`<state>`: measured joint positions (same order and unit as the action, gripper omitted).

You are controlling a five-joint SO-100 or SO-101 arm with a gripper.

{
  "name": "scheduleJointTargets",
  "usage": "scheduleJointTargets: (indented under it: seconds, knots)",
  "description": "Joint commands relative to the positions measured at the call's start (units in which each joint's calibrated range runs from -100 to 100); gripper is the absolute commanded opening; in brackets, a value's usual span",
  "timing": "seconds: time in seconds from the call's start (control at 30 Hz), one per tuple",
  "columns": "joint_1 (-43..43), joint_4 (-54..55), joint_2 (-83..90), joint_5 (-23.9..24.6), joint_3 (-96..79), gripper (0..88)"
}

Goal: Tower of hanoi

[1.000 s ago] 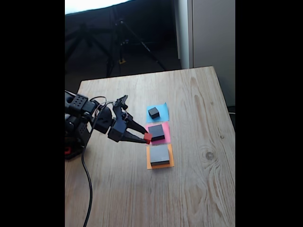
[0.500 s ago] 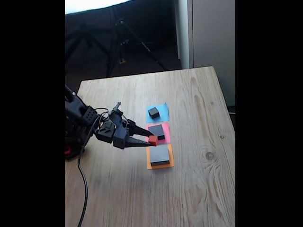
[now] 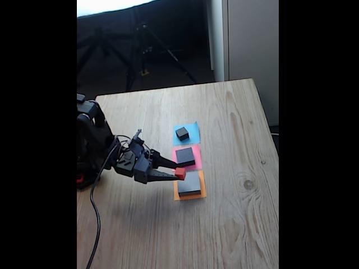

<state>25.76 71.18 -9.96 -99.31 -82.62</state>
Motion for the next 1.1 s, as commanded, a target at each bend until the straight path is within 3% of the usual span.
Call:
scheduleJointTargets:
  seconds: [0.0,0.27,1.07]
  knots:
    - [-1.0,4.8,-4.0,-0.7,2.8,0.3]
    - [-1.6,11.1,-13.0,-0.7,7.6,0.3]
    - [-1.6,16.9,-25.6,-0.7,14.1,0.8]
